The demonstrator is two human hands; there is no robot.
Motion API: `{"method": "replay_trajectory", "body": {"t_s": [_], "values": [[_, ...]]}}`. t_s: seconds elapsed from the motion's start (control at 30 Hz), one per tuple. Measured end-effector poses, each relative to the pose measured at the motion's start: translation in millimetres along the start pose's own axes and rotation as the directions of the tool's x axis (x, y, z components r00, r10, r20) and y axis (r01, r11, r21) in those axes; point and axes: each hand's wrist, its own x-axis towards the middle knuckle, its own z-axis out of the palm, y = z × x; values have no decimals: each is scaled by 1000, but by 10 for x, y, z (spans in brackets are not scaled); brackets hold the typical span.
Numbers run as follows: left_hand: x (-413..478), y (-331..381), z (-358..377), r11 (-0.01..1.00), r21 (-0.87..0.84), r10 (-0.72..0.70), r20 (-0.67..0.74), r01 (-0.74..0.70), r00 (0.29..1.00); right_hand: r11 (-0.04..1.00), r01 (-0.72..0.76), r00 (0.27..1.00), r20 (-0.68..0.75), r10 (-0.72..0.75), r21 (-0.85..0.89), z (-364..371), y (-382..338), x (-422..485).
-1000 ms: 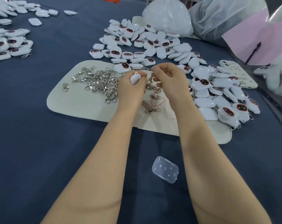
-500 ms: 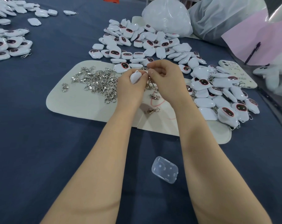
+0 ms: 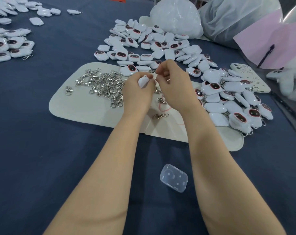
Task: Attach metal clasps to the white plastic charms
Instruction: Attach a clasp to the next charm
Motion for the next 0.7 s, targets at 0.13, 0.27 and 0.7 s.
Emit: {"method": "replay_trajectory", "body": {"t_s": [0.13,0.27,0.7], "values": [[14,-1,-14,998,59,17,27,-19,999,996,-39,999,12,38,74,22,-1,-18],[6,-5,-15,996,86,39,14,-40,999,986,-102,995,-2,103,133,31,1,-14],[17,49,-60,899,-402,-231,-96,174,968,916,-121,913,320,254,-381,5,-23,-64]]}}
